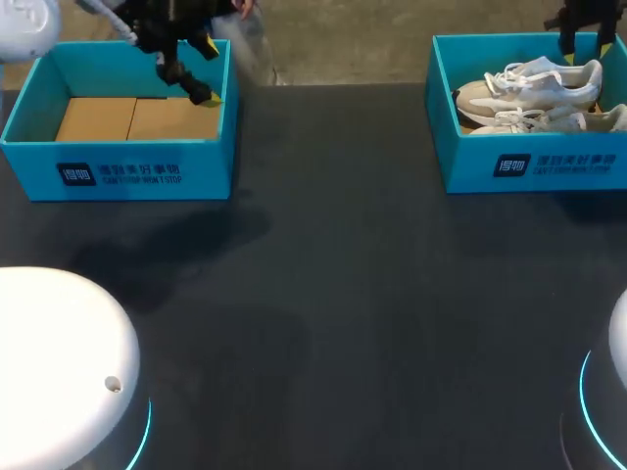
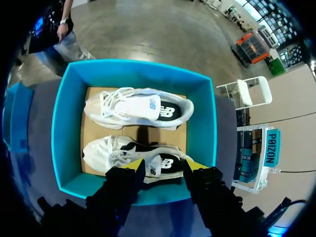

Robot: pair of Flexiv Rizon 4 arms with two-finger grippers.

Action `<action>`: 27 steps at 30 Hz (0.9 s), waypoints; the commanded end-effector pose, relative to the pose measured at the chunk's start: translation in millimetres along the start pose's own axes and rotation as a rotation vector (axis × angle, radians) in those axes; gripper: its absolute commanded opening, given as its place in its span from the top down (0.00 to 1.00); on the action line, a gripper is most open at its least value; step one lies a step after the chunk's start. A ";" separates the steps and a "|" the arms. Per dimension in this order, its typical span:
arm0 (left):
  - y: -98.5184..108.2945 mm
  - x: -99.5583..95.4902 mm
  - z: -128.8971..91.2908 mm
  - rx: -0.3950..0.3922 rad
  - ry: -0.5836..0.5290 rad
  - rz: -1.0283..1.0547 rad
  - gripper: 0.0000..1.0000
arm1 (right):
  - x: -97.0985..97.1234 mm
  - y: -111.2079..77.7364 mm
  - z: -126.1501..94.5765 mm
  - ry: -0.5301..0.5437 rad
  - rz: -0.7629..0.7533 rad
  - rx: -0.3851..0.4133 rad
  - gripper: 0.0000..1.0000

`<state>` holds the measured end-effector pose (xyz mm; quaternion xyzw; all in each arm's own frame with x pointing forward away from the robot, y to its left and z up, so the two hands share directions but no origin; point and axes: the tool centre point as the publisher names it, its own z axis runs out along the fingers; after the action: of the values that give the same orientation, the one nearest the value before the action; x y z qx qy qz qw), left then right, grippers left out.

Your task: Take the shoe out of the shoebox, open the shoe tongue, remove and reinsert the insole, then place the shoe into the shoebox

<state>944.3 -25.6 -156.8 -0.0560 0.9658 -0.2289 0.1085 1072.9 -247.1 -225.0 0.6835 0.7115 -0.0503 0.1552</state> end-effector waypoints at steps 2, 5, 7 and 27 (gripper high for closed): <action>-0.7 5.7 4.4 -0.404 -0.237 -0.734 0.00 | 3.0 -20.1 -12.1 0.004 -0.005 -0.012 0.50; 9.3 11.4 11.6 -0.474 -0.250 -0.880 0.00 | 8.1 -31.8 -16.9 0.013 -0.013 -0.003 0.45; 12.6 15.4 12.5 -0.494 -0.264 -0.928 0.00 | 11.6 -39.1 -21.1 0.020 -0.015 -0.002 0.42; 73.2 4.8 17.6 -0.550 -0.284 -1.541 0.00 | 33.1 -110.5 -42.2 0.093 0.017 0.049 0.17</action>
<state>934.5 29.0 -204.4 -0.4861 0.8663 -0.0722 0.0889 968.6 -210.7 -212.6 0.6949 0.7112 -0.0407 0.0979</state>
